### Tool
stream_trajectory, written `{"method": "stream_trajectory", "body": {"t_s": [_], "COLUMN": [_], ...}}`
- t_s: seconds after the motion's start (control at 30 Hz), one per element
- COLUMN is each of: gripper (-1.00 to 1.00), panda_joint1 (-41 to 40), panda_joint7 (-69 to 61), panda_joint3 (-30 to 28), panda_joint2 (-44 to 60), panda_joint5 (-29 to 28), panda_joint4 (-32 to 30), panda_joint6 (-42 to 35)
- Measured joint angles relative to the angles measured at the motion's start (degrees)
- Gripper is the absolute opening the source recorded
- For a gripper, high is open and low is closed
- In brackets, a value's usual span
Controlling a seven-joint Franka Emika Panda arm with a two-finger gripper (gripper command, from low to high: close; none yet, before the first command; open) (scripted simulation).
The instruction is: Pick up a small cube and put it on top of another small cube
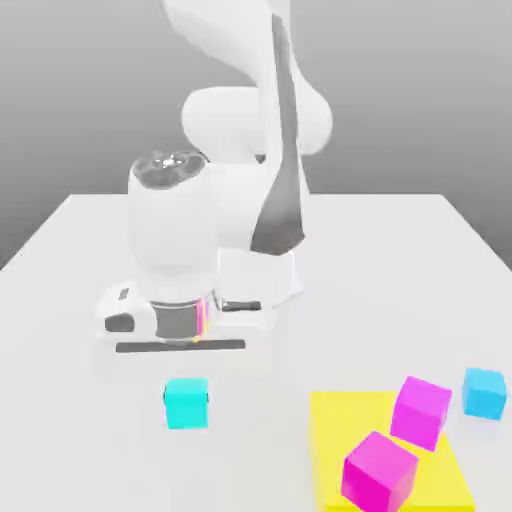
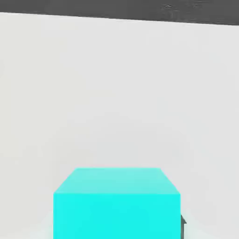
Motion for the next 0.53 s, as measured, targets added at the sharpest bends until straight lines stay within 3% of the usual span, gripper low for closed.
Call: {"method": "stream_trajectory", "body": {"t_s": [0.27,0.4,0.43,0.53], "gripper": [-1.00,-1.00,1.00,1.00], "panda_joint1": [11.1,12.9,13.1,13.1], "panda_joint7": [19.2,23.3,23.6,23.6], "panda_joint3": [5.3,5.6,5.5,5.5], "panda_joint2": [0.6,5.8,7.0,7.0], "panda_joint5": [0.1,-0.9,-1.2,-1.2], "panda_joint4": [16.6,18.2,18.0,18.0], "panda_joint6": [-16.0,-12.5,-11.1,-11.1]}}
